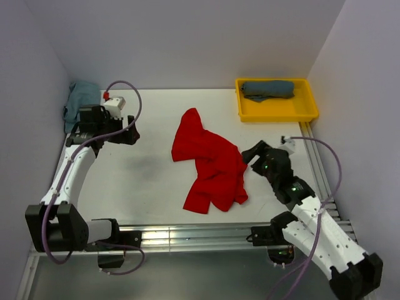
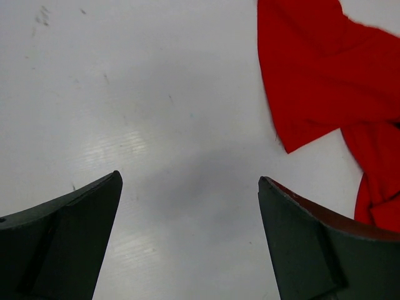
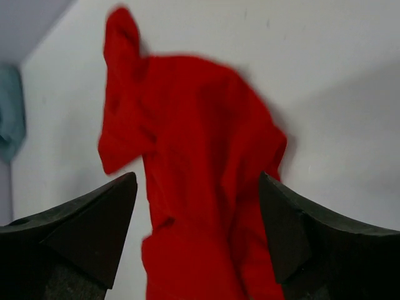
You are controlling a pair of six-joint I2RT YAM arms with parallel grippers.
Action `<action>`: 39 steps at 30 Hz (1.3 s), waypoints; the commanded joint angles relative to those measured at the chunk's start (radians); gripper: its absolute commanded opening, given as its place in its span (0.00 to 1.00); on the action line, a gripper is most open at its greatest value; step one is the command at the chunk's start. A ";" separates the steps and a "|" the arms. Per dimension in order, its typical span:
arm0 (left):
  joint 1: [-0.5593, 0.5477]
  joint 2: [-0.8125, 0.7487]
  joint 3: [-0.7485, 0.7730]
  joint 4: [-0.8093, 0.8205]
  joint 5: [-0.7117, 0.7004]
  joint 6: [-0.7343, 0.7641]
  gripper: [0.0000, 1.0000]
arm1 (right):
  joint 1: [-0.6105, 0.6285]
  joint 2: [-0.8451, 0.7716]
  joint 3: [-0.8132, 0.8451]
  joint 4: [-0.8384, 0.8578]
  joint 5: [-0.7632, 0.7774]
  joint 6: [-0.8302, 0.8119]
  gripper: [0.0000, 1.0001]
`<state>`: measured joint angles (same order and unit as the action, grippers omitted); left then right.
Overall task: Roll the t-shirts
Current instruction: Flatten the tshirt
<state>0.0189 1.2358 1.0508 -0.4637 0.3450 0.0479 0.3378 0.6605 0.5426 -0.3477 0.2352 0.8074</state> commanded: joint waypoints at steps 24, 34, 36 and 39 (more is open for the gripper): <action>-0.395 0.620 0.189 0.142 -0.011 0.038 0.67 | 0.596 -0.033 -0.193 -0.178 0.362 0.584 0.74; -0.407 0.639 0.213 0.174 0.052 0.024 0.70 | 0.595 -0.079 -0.220 -0.218 0.377 0.619 0.74; -0.410 0.669 0.236 0.175 0.049 0.023 0.68 | 0.595 -0.085 -0.224 -0.215 0.377 0.622 0.74; -0.416 0.692 0.253 0.171 0.075 0.012 0.63 | 0.596 -0.082 -0.221 -0.218 0.385 0.625 0.74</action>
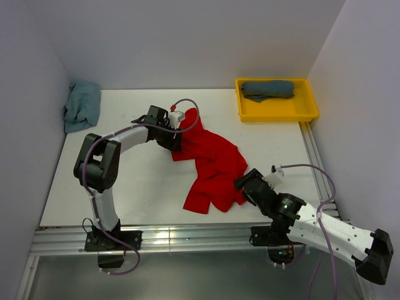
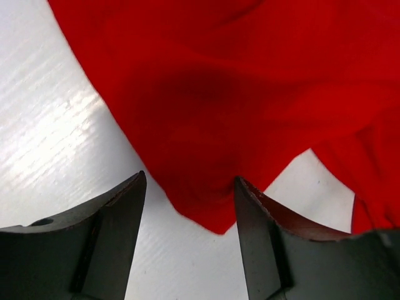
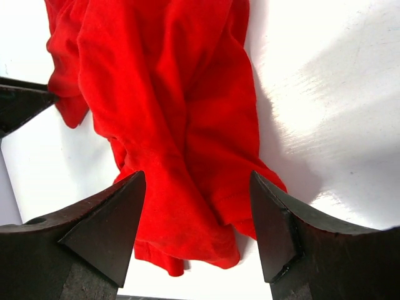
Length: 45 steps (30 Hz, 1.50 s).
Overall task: Roll the t-shirts
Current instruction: Flatten the tshirt
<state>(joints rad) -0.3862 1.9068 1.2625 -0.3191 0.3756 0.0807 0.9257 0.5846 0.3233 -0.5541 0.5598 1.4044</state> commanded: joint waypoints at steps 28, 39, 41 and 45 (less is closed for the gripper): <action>-0.014 -0.152 0.144 -0.141 -0.167 0.005 0.00 | 0.005 0.308 0.187 0.165 0.084 -0.116 0.49; 0.026 -0.155 0.175 -0.186 -0.152 0.024 0.00 | 0.005 0.213 0.138 0.114 0.081 -0.094 0.54; 0.029 -0.152 0.184 -0.192 -0.147 0.021 0.00 | 0.005 0.228 0.132 0.138 0.065 -0.107 0.56; 0.032 -0.146 0.201 -0.204 -0.144 0.017 0.00 | 0.007 0.299 0.148 0.145 0.052 -0.113 0.57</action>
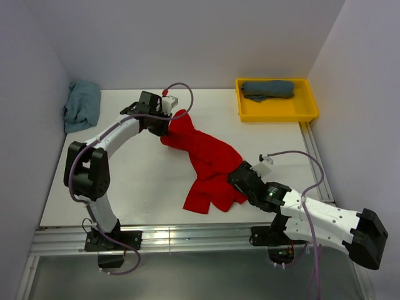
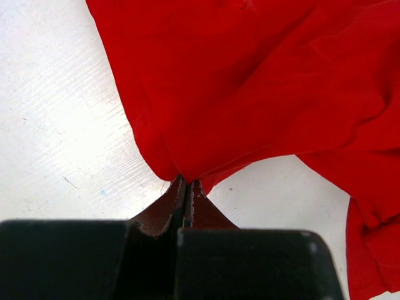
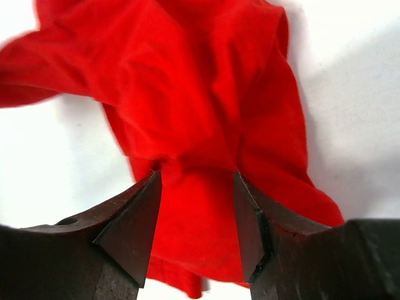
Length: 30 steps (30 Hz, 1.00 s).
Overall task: Roll the t-shirts
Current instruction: Flatten the tshirt
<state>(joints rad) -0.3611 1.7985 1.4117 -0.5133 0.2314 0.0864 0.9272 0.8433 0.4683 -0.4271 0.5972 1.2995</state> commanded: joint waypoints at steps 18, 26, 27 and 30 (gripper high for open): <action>0.028 -0.033 0.119 -0.068 -0.021 0.029 0.00 | -0.057 -0.010 0.067 0.013 -0.007 -0.101 0.00; 0.076 -0.051 0.204 -0.114 -0.052 0.038 0.00 | -0.350 -0.093 0.344 -0.061 -0.109 -0.394 0.00; 0.082 -0.056 0.225 -0.120 -0.056 0.041 0.00 | -0.370 -0.078 0.419 -0.073 -0.114 -0.414 0.00; 0.109 -0.068 0.277 -0.142 -0.076 0.047 0.00 | -0.424 -0.004 0.556 -0.076 -0.138 -0.489 0.00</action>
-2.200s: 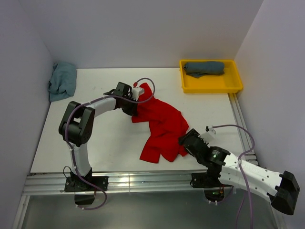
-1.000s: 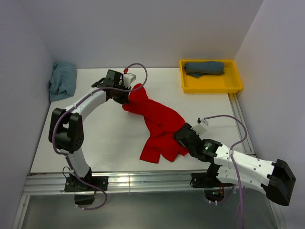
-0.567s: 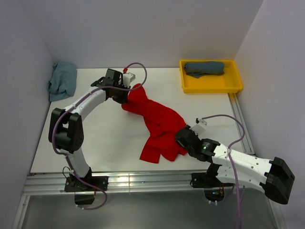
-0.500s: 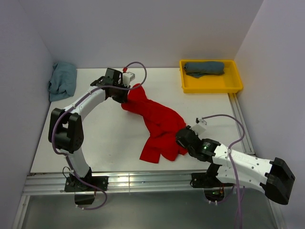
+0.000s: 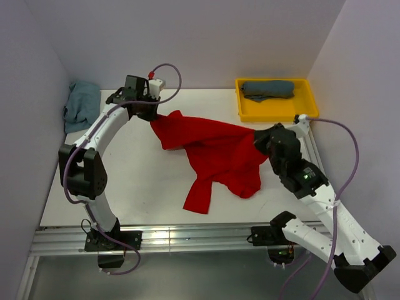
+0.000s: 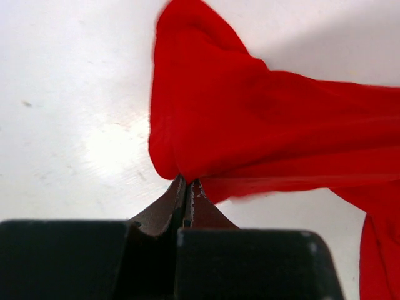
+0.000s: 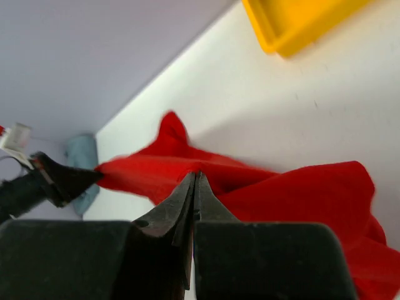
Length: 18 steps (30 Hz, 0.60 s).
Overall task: Roll the t-shirts
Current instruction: Flatten the tshirt
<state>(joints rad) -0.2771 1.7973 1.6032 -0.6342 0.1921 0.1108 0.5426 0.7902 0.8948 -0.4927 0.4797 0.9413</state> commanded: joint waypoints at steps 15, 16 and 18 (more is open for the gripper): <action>0.101 0.082 0.613 -0.107 -0.281 0.003 0.00 | -0.135 0.458 0.734 0.152 -0.072 -0.481 0.00; 0.108 0.108 0.656 -0.108 -0.290 0.003 0.00 | -0.139 0.512 0.759 0.161 -0.078 -0.493 0.00; 0.119 0.174 0.753 -0.073 -0.334 0.004 0.00 | -0.150 0.572 0.843 0.199 -0.096 -0.544 0.00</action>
<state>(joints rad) -0.1879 1.8927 2.2341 -0.7399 -0.0116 0.1116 0.4187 1.2976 1.6321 -0.4267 0.3885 0.5240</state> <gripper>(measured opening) 0.014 0.007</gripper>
